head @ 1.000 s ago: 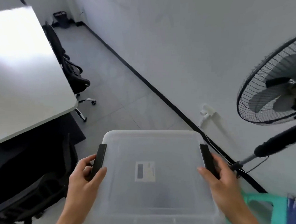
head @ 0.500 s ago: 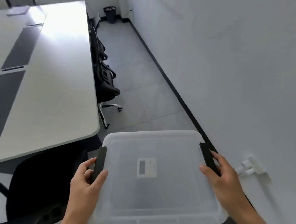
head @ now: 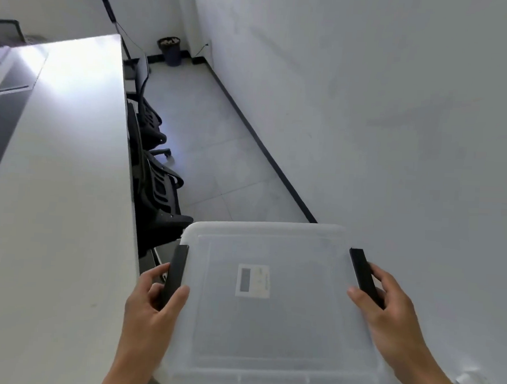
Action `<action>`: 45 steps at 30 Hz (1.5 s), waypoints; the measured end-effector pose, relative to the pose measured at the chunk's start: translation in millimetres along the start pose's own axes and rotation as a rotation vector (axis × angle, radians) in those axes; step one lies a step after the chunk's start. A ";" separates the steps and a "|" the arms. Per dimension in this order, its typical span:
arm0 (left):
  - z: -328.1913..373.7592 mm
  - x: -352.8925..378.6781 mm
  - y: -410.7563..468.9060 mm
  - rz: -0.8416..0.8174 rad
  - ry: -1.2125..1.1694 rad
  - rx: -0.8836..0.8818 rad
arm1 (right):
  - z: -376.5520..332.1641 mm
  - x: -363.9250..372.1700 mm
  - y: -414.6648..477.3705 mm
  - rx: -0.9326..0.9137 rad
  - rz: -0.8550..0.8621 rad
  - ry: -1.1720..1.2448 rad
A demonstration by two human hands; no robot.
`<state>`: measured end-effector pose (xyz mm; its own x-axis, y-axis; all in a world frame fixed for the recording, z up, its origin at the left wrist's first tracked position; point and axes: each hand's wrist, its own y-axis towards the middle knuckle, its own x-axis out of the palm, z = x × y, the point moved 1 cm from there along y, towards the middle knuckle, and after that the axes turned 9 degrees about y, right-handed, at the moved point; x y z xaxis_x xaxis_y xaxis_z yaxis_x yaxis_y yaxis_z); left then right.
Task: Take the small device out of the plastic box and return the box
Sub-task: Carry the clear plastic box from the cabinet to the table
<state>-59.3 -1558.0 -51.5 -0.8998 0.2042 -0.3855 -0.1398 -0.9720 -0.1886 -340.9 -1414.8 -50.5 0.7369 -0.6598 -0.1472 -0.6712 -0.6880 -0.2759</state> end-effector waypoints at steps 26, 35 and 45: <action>118.8 88.6 544.7 0.261 -0.078 -0.135 | -175.2 231.4 585.1 0.016 -0.271 -0.057; 186.9 69.6 785.9 0.191 -0.060 -0.089 | -273.4 345.5 758.2 -0.014 -0.220 -0.046; 217.6 88.6 1033.2 0.194 -0.065 -0.148 | -321.3 463.9 976.9 0.039 -0.211 -0.058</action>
<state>-373.4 -2569.4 -84.0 -0.9291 0.0031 -0.3698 0.0957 -0.9639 -0.2486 -680.6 -2490.1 -83.2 0.8650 -0.4828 -0.1368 -0.4986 -0.7963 -0.3425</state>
